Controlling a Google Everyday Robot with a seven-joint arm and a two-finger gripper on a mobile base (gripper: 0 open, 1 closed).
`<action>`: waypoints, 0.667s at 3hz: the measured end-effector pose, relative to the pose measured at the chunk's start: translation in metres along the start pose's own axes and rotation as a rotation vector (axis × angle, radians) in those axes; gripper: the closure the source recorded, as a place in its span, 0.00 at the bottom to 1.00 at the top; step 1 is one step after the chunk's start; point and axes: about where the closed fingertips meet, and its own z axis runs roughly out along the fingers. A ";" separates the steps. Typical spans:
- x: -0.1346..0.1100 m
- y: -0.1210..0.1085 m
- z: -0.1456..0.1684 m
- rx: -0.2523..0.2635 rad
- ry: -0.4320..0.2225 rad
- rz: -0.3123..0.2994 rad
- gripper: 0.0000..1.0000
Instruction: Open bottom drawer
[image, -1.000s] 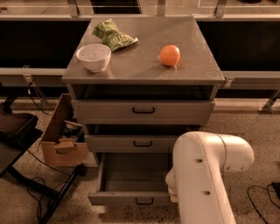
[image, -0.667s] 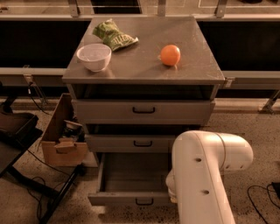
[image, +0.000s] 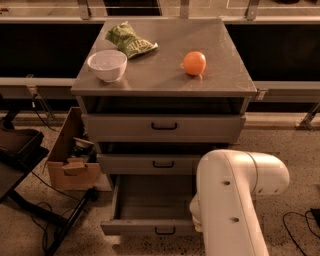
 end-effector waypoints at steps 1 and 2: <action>0.000 0.000 0.000 0.000 0.000 0.000 0.38; 0.000 0.000 0.000 0.000 0.000 0.000 0.15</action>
Offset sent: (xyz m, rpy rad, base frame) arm 0.0000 0.0000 0.0000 0.0000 0.0000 0.0000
